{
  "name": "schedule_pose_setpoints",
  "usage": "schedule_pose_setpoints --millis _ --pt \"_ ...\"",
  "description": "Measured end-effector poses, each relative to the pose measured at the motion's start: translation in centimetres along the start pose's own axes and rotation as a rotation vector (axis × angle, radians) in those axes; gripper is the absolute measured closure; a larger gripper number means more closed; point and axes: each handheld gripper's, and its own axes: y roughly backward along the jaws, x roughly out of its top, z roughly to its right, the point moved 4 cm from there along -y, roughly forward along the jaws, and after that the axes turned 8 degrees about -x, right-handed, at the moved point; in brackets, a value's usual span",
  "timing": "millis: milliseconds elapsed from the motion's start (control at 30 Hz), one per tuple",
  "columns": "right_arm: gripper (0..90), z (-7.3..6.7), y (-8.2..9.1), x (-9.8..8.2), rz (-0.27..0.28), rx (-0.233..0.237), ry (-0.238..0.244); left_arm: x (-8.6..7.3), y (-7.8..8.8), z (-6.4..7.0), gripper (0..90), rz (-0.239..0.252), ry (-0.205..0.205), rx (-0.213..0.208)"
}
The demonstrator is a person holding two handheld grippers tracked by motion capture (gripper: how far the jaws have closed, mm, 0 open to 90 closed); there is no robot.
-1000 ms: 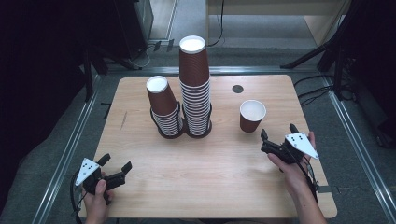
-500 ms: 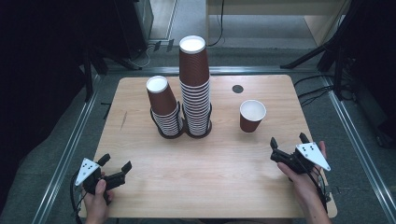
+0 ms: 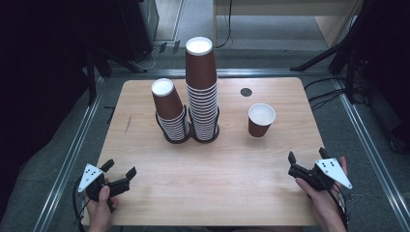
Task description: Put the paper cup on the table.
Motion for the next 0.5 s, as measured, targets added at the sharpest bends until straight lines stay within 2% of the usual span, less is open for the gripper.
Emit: schedule_pose_setpoints --millis 500 --pt "0.0 2.0 2.1 -1.1 -0.018 -0.022 0.008 0.0 -0.2 0.1 2.2 -0.008 -0.01 0.004"
